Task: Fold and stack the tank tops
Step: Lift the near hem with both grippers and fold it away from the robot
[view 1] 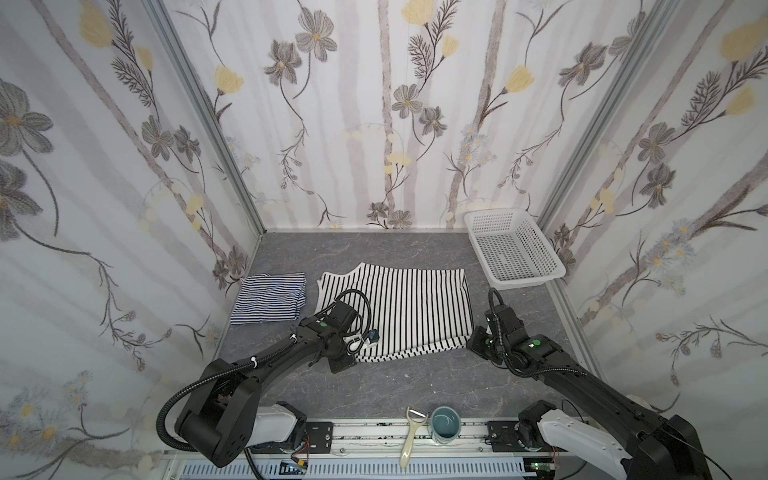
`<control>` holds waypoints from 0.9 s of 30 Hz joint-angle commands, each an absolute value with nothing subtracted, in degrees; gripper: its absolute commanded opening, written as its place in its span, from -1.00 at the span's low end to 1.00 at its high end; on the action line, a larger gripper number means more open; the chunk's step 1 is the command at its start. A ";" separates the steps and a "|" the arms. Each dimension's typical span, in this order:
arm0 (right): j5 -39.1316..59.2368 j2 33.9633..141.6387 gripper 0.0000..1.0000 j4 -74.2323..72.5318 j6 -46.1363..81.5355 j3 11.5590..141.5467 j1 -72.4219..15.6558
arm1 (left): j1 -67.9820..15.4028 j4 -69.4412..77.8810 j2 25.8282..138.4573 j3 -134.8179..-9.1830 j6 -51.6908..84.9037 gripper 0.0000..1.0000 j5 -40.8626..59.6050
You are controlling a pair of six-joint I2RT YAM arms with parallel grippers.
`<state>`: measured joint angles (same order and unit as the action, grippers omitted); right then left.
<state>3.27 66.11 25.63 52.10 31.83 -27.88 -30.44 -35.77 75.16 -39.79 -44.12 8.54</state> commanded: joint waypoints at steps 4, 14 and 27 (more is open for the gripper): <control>4.06 68.48 -1.00 24.52 48.82 34.23 -26.50 | -30.50 -38.41 77.49 -44.37 -46.52 -1.00 7.98; 4.48 72.12 -1.00 25.58 42.88 37.35 -21.32 | -29.80 -37.97 86.68 -53.54 -50.84 -1.00 5.58; 4.66 77.96 -1.00 24.72 37.41 40.50 -16.10 | -28.65 -37.71 97.15 -64.46 -51.65 -1.00 5.74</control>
